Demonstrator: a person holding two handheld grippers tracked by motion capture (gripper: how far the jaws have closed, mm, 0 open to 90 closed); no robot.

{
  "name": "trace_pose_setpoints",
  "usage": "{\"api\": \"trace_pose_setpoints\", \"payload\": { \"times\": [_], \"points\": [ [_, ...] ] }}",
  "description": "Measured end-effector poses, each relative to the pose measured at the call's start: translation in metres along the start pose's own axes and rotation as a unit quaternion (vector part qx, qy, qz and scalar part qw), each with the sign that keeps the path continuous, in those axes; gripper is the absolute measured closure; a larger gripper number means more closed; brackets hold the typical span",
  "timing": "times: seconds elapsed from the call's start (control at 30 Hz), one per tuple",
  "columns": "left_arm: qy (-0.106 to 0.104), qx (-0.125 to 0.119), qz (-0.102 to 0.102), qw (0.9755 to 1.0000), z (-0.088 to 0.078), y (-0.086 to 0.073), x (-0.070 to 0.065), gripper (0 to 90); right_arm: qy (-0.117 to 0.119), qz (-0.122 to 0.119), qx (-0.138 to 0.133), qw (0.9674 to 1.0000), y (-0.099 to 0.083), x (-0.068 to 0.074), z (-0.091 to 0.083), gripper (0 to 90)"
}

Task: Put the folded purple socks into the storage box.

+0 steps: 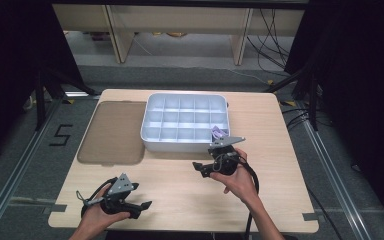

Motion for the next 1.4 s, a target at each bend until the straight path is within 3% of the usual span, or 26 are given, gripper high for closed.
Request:
{"api": "trace_pose_setpoints", "payload": {
  "times": [0.3, 0.43, 0.47, 0.5, 0.6, 1.2, 1.3, 1.37, 1.4],
  "points": [
    [0.001, 0.000, 0.001, 1.0000, 0.000, 0.000, 0.000, 21.3, 0.012, 0.005, 0.003, 0.9999, -0.013, 0.008, 0.003, 23.4],
    [-0.002, 0.001, 0.001, 1.0000, 0.000, -0.001, -0.001, 21.3, 0.007, 0.008, 0.008, 0.9999, -0.019, 0.010, 0.002, 23.4],
    [-0.004, -0.004, -0.006, 1.0000, 0.001, 0.000, -0.003, 21.3, 0.016, 0.007, 0.004, 0.9998, -0.020, 0.011, 0.002, 23.4],
    [-0.005, -0.003, -0.014, 0.9999, 0.002, 0.000, -0.004, 21.3, 0.010, 0.006, 0.007, 0.9999, -0.021, 0.011, 0.001, 23.4],
    [-0.003, 0.001, 0.002, 1.0000, 0.001, -0.001, -0.002, 21.3, 0.010, 0.004, 0.005, 0.9999, -0.025, 0.013, 0.001, 23.3],
    [-0.004, 0.005, 0.004, 1.0000, 0.001, -0.001, -0.003, 21.2, 0.022, 0.000, 0.021, 0.9995, -0.051, 0.029, 0.006, 22.0],
    [-0.005, 0.003, -0.005, 1.0000, 0.001, -0.002, -0.005, 21.2, 0.022, 0.002, 0.021, 0.9995, -0.055, 0.030, 0.006, 20.8],
    [-0.004, 0.004, -0.003, 1.0000, 0.001, -0.002, -0.004, 21.2, 0.018, 0.004, 0.013, 0.9997, -0.057, 0.030, 0.007, 20.1],
    [-0.004, 0.005, 0.004, 1.0000, 0.001, -0.001, -0.003, 21.2, 0.022, -0.001, 0.023, 0.9995, -0.060, 0.030, 0.006, 19.8]
  ]
}}
Point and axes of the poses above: each handheld gripper's, and its own axes: z roughly forward along the jaws, y roughly out of its top, x roughly to its left, the point moved 9 cm from there along z, roughly forward along the jaws, and after that the axes turned 5 degrees about -z, right-handed, at the moved point
